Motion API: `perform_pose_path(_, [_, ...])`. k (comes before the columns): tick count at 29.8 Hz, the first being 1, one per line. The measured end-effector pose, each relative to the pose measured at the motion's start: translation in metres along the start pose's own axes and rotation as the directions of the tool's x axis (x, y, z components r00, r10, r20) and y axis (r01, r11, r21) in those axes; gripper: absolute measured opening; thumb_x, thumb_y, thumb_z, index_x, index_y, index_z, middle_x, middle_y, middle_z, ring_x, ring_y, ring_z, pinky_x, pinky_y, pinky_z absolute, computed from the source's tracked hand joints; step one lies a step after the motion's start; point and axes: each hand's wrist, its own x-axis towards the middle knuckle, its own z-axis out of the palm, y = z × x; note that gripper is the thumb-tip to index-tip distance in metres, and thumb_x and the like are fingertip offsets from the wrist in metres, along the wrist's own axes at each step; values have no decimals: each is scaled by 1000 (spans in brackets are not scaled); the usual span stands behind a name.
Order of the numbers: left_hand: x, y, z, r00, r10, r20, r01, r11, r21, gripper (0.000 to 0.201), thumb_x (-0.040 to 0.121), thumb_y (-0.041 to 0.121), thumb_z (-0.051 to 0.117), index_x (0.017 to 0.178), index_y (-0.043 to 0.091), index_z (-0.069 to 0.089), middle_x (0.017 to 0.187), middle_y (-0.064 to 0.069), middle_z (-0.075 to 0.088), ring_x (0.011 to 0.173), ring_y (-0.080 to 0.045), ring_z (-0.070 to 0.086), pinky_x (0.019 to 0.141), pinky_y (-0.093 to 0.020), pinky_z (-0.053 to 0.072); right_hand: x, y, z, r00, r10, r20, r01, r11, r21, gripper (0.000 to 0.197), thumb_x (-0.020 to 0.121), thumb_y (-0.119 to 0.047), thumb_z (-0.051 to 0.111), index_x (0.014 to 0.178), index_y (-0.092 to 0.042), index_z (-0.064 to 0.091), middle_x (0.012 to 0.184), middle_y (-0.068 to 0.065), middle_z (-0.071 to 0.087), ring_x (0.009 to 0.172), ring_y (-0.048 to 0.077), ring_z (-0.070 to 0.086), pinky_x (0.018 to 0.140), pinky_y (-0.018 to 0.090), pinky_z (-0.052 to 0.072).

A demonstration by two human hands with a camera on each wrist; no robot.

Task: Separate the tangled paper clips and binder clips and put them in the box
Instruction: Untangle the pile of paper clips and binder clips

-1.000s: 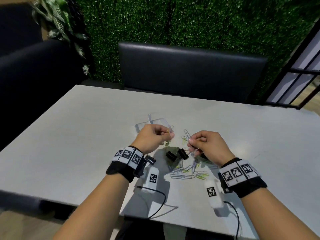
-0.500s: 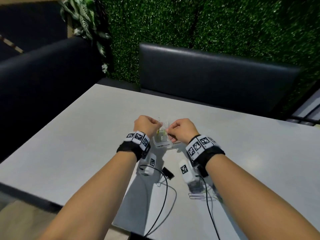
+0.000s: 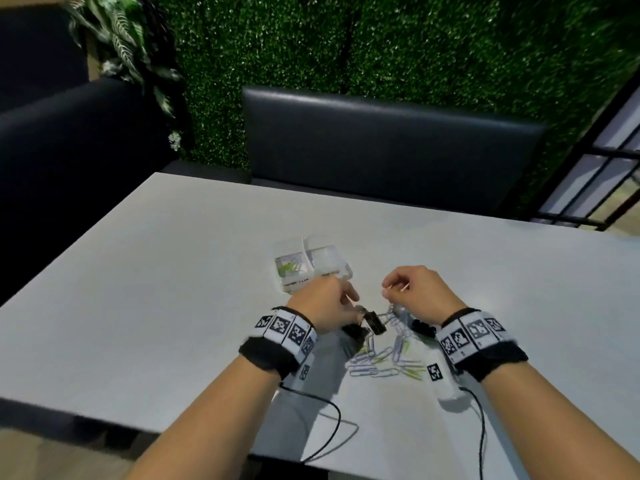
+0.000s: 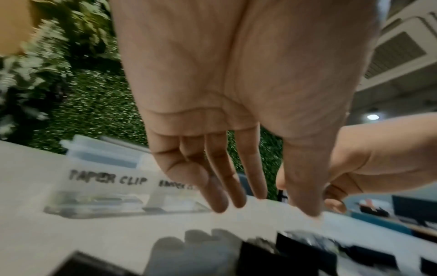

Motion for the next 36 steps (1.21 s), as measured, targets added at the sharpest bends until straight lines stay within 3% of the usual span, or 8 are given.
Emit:
perform_pose_path(3, [0, 11, 18, 995, -14, 97, -7, 978, 208, 50, 70, 45, 83, 116, 31, 71, 111, 1, 68, 101, -21, 65, 81, -34, 55, -14, 12, 10, 972, -49, 230, 90, 981, -174, 40, 80, -23, 81, 117, -26, 66, 102, -9, 57, 81, -1, 55, 67, 10, 38])
perform_pose_path(8, [2, 7, 24, 997, -21, 78, 4, 978, 209, 43, 70, 36, 85, 111, 30, 74, 108, -3, 65, 99, -25, 65, 78, -33, 51, -8, 7, 30, 954, -83, 289, 197, 898, -394, 56, 81, -22, 78, 132, -33, 59, 103, -4, 45, 106, 24, 57, 93, 40, 50])
perform_pose_path(15, [5, -3, 28, 998, -16, 57, 8, 989, 147, 33, 74, 34, 84, 104, 22, 74, 96, -1, 59, 96, -26, 65, 73, -30, 46, -1, 6, 19, 967, -67, 245, 149, 931, -333, 46, 77, -33, 81, 118, -24, 64, 105, -4, 53, 101, 19, 59, 86, 31, 49])
perform_pose_path(19, [6, -8, 28, 994, -35, 104, 32, 999, 28, 32, 74, 33, 88, 102, 23, 76, 104, 2, 74, 95, -18, 68, 84, -31, 55, 16, 12, -8, 994, 16, 105, 3, 985, -173, 36, 79, -31, 80, 110, -20, 65, 101, -6, 64, 84, 9, 62, 64, 20, 43])
perform_pose_path(21, [8, -11, 26, 990, -66, 122, 70, 997, -27, 31, 74, 34, 88, 100, 23, 77, 103, 5, 76, 94, -15, 69, 87, -31, 56, 32, 18, -16, 998, 57, 26, -51, 977, -208, 40, 80, -30, 78, 114, -15, 64, 99, -3, 63, 83, 12, 59, 61, 19, 41])
perform_pose_path(26, [12, -17, 15, 983, -115, 146, 135, 982, -136, 33, 73, 38, 88, 98, 20, 76, 94, 10, 73, 91, -12, 69, 79, -24, 55, 55, 38, -16, 985, 169, 22, -154, 934, -322, 49, 79, -29, 80, 121, -10, 62, 118, 10, 65, 92, 20, 57, 75, 27, 48])
perform_pose_path(30, [25, -6, 5, 990, -129, 53, 135, 981, -138, 35, 74, 39, 88, 99, 19, 73, 98, 4, 73, 91, -15, 69, 75, -24, 55, 44, 50, -18, 987, 161, 11, -151, 945, -289, 63, 82, -39, 77, 134, -11, 55, 132, 11, 61, 117, 26, 60, 96, 37, 50])
perform_pose_path(36, [42, 8, 23, 988, -124, -94, 138, 978, 155, 27, 80, 28, 81, 102, 15, 73, 107, -6, 72, 100, -26, 68, 83, -36, 57, -18, 57, -20, 993, 98, -60, -108, 972, -209, 15, 92, -22, 62, 105, -17, 68, 101, 5, 69, 91, 21, 66, 83, 34, 55])
